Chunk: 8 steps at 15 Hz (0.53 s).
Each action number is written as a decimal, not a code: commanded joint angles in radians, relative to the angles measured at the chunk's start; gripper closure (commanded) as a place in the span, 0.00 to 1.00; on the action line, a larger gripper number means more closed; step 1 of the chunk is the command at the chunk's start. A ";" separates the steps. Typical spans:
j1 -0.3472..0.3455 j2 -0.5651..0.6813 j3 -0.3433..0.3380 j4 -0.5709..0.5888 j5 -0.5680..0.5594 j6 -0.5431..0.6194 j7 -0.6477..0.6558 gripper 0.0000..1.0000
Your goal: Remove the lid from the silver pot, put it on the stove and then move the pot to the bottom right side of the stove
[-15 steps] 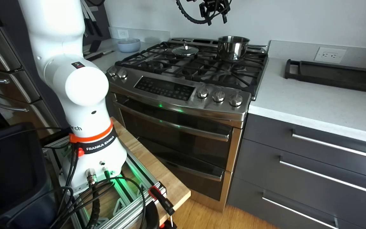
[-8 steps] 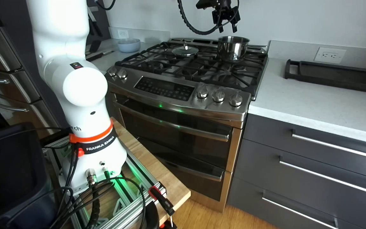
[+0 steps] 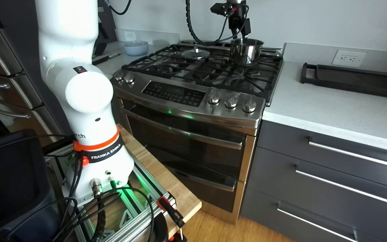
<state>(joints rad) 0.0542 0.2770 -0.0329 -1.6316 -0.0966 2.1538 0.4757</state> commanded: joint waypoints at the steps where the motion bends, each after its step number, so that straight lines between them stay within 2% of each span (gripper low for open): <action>1: -0.008 0.036 -0.010 0.028 0.068 -0.004 0.051 0.00; 8: -0.010 0.059 -0.028 0.023 0.111 0.012 0.148 0.00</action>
<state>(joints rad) 0.0479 0.3130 -0.0549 -1.6201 -0.0203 2.1567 0.5878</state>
